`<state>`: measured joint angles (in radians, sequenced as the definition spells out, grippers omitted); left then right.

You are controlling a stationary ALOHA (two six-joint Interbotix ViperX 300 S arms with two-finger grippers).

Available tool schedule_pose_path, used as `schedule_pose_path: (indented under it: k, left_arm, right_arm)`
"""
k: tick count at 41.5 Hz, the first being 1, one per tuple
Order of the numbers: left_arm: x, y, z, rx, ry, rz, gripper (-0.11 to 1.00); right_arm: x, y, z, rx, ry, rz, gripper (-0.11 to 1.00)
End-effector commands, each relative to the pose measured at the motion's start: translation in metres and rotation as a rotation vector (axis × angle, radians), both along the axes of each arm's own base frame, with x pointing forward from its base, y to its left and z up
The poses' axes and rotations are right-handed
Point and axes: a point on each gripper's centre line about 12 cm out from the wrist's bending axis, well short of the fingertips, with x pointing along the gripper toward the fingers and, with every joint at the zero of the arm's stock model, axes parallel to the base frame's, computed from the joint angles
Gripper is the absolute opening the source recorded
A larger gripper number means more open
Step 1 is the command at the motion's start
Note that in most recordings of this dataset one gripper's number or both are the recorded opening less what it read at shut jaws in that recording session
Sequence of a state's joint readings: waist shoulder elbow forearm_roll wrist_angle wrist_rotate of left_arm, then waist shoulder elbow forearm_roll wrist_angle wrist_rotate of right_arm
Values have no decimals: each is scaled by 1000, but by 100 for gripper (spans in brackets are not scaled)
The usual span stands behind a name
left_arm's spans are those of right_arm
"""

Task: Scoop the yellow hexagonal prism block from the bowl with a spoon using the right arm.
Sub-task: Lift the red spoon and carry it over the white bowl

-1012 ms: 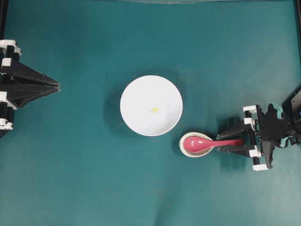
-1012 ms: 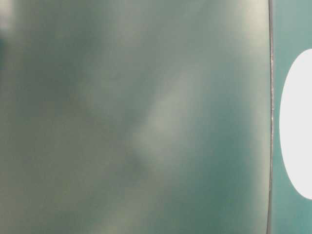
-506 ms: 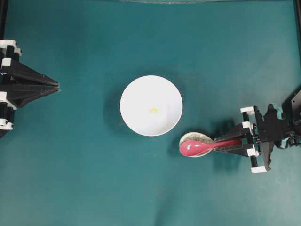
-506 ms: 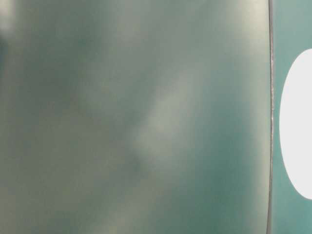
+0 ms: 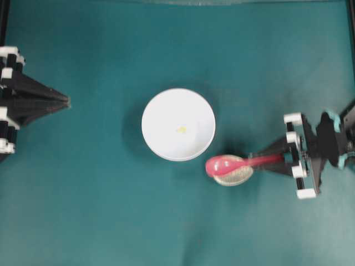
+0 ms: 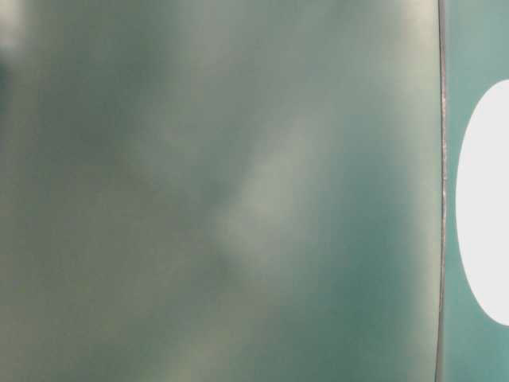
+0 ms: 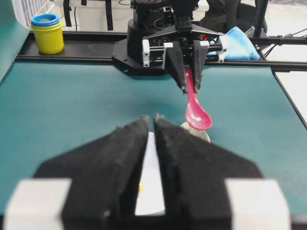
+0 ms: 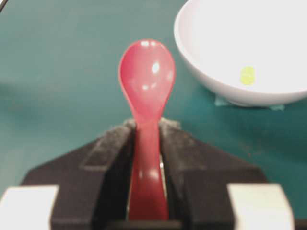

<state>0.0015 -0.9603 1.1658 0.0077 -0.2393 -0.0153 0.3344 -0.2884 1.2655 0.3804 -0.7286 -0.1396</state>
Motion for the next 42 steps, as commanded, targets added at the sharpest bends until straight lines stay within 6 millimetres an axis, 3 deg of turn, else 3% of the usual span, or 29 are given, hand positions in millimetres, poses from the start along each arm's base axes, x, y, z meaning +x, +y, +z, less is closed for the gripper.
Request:
schedule_pose_path:
  k: [1, 16, 42]
  left_arm:
    - [2, 0, 10, 2, -31, 0, 13]
    - [2, 0, 11, 5, -34, 0, 13]
    - [3, 0, 10, 20, -28, 0, 13]
  right_arm:
    - [8, -5, 19, 15, -6, -15, 25]
    - [22, -35, 58, 56, 55, -88, 25]
    - [44, -70, 94, 119, 237, -148, 25]
